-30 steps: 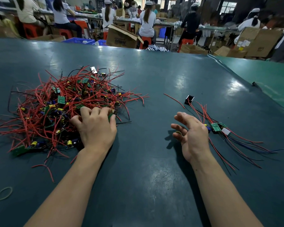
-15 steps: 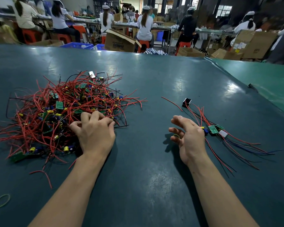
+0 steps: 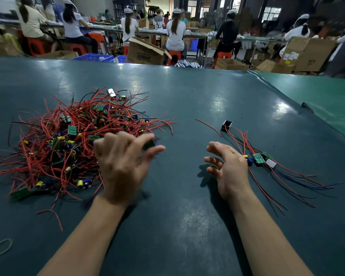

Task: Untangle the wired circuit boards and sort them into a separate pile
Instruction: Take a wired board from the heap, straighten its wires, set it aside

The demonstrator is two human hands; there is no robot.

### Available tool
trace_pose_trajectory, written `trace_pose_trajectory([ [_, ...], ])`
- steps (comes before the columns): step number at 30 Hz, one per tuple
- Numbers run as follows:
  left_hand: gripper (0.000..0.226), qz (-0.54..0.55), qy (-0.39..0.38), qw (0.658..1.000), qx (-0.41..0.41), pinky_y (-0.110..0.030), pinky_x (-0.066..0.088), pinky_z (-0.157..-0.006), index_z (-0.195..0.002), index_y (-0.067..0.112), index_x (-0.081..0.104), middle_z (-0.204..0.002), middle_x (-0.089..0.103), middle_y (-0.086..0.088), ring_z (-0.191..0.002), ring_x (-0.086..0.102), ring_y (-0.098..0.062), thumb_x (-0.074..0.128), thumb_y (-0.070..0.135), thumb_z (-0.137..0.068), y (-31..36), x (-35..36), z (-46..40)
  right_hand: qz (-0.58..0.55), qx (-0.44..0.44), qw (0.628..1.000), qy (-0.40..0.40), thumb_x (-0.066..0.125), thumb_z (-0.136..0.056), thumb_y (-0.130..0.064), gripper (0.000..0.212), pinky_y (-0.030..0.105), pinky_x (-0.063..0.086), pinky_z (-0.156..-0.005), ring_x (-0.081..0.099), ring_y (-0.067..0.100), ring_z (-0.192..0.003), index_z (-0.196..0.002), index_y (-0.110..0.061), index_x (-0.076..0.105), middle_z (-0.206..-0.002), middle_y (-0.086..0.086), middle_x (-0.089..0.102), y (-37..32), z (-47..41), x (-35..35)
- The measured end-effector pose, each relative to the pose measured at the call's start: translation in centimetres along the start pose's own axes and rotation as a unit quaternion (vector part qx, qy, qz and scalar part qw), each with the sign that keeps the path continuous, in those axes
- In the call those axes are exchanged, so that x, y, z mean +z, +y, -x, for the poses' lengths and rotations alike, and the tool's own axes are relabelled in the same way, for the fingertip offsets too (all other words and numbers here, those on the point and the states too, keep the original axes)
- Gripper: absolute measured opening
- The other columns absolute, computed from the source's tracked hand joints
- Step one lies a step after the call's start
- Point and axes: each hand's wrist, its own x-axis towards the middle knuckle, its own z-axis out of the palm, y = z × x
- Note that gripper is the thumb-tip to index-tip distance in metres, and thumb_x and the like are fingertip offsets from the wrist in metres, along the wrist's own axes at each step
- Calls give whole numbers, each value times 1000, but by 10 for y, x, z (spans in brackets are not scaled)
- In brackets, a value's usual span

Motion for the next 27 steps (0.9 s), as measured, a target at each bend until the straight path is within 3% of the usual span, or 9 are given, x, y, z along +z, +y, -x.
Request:
trace_pose_trajectory([
  [2, 30, 79, 7, 995, 65, -40, 34, -75, -106, 22, 61, -86, 61, 4, -77, 51, -21, 72, 43, -86, 18, 0, 1, 10, 34, 998, -56, 58, -94, -19, 15, 18, 35, -37, 57, 11, -49, -87, -12, 70, -69, 2, 65, 2, 1, 2],
  [5, 28, 179, -20, 980, 88, -40, 42, -73, -108, 15, 57, -91, 68, -4, -79, 58, -23, 68, 34, -91, 31, 5, 6, 68, 93, 969, -218, 57, -94, -35, 30, 17, 32, -35, 57, 12, -48, -86, -12, 74, -69, 3, 65, 8, 7, 9],
  [7, 25, 228, -32, 971, 61, -40, 45, -73, -109, 12, 56, -96, 66, -4, -81, 58, -24, 64, 31, -95, 32, 7, 7, 90, 92, 947, -294, 57, -90, -44, 35, 18, 36, -35, 61, 14, -53, -85, -16, 78, -76, 5, 70, 10, 11, 11],
  [10, 21, 300, -62, 951, -52, -36, 50, -72, -109, 16, 57, -96, 62, 5, -78, 60, -18, 65, 28, -94, 33, 10, 11, 12, 78, 941, -328, 61, -91, -33, 24, 20, 42, -39, 66, 17, -63, -108, -20, 73, -94, 6, 72, 9, 11, 8],
  [12, 18, 347, -102, 914, -182, -38, 54, -71, -103, 20, 59, -90, 65, 8, -76, 63, -17, 70, 22, -88, 34, 14, 13, -29, 70, 944, -321, 65, -88, -26, 30, 20, 44, -41, 67, 17, -68, -117, -20, 69, -104, 8, 70, 7, 10, 7],
  [14, 19, 398, -149, 858, -288, -46, 56, -73, -98, 18, 60, -89, 68, 5, -76, 67, -21, 72, 14, -83, 32, 17, 12, -13, 42, 959, -279, 71, -82, -29, 27, 20, 44, -42, 66, 17, -68, -107, -20, 73, -103, 9, 70, 8, 10, 9],
  [18, 22, 419, -209, 823, -322, -41, 58, -75, -103, 14, 64, -85, 72, -2, -75, 69, -25, 70, 4, -85, 29, 20, 10, 45, -12, 983, -176, 71, -78, -27, 13, 19, 44, -41, 64, 15, -59, -85, -16, 75, -77, 8, 69, 12, 9, 10],
  [22, 5, 420, -197, 804, -374, -33, 58, -66, -93, 4, 67, -79, 71, -7, -68, 71, -24, 65, 8, -92, 30, 20, 6, 73, -30, 982, -169, 68, -88, -16, 7, 21, 49, -43, 67, 16, -61, -84, -13, 74, -78, 6, 73, 14, 11, 12],
  [27, 5, 486, -182, 709, -478, -32, 57, -64, -94, 4, 56, -72, 72, -2, -60, 69, -21, 53, 7, -98, 29, 19, -1, 43, -33, 991, -120, 64, -92, -10, 9, 19, 46, -42, 65, 13, -58, -86, -8, 72, -75, 5, 72, 12, 11, 14],
])
